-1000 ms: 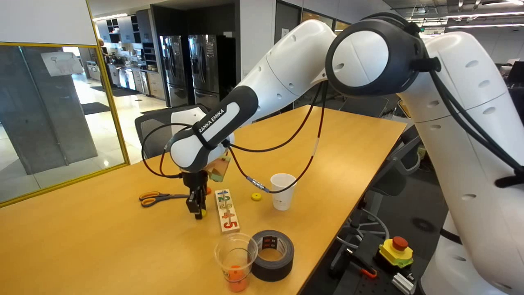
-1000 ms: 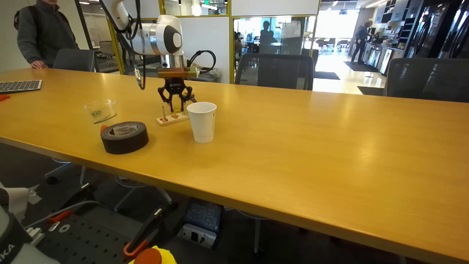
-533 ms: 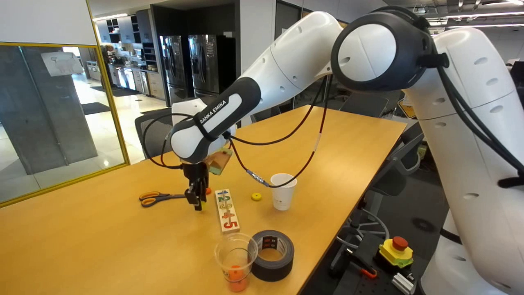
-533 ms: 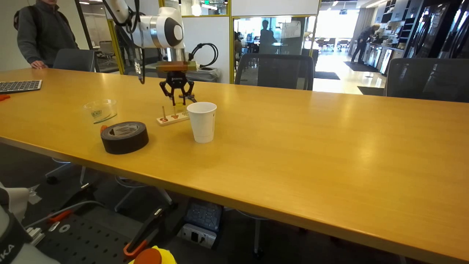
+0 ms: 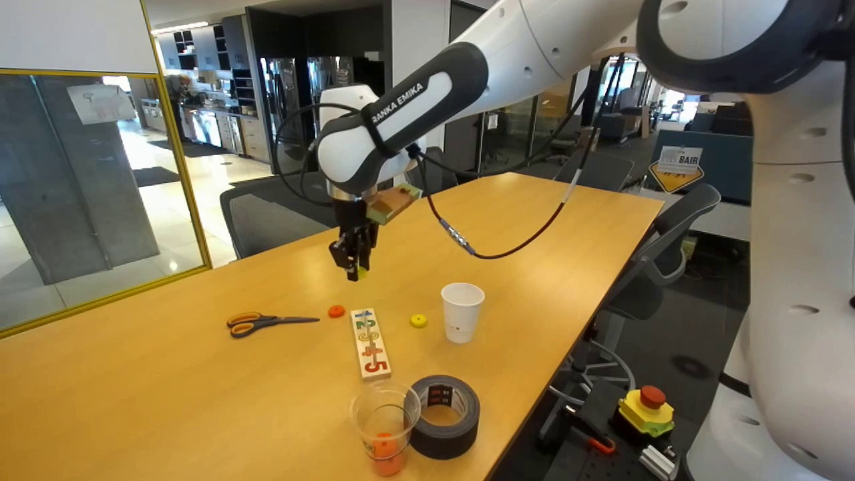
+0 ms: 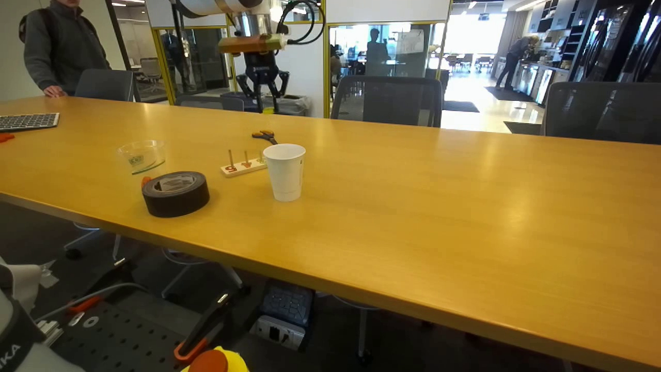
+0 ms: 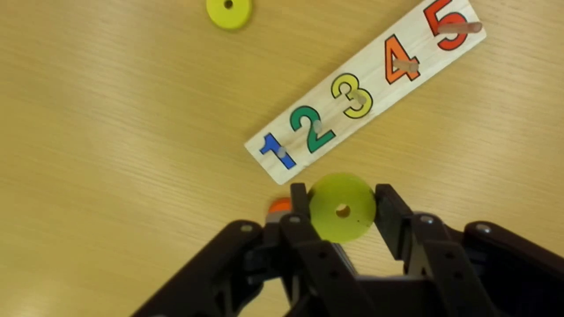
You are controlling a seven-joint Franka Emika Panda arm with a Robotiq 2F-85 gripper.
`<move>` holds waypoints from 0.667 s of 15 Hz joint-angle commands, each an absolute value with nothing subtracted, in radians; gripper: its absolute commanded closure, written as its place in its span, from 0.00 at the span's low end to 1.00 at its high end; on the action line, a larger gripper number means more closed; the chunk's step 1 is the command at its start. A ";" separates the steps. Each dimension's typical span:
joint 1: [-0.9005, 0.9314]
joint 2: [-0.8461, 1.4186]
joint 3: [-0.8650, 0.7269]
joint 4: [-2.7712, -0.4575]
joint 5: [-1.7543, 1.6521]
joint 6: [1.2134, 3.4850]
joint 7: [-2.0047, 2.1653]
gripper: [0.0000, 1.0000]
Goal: Pick up the orange tokens from the table and put them in the colourless cup. Pick up the yellow tokens from the table and put them in the white cup.
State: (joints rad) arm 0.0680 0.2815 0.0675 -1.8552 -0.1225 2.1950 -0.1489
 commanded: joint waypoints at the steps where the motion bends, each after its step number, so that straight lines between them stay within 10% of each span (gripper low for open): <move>1: 0.043 0.132 0.025 -1.980 -0.132 2.163 -0.057 0.78; 10: -0.020 0.010 -0.040 -2.137 -0.145 2.118 0.030 0.78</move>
State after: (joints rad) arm -0.0081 0.0582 -0.0324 -2.0840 -0.1289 2.1267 -0.0114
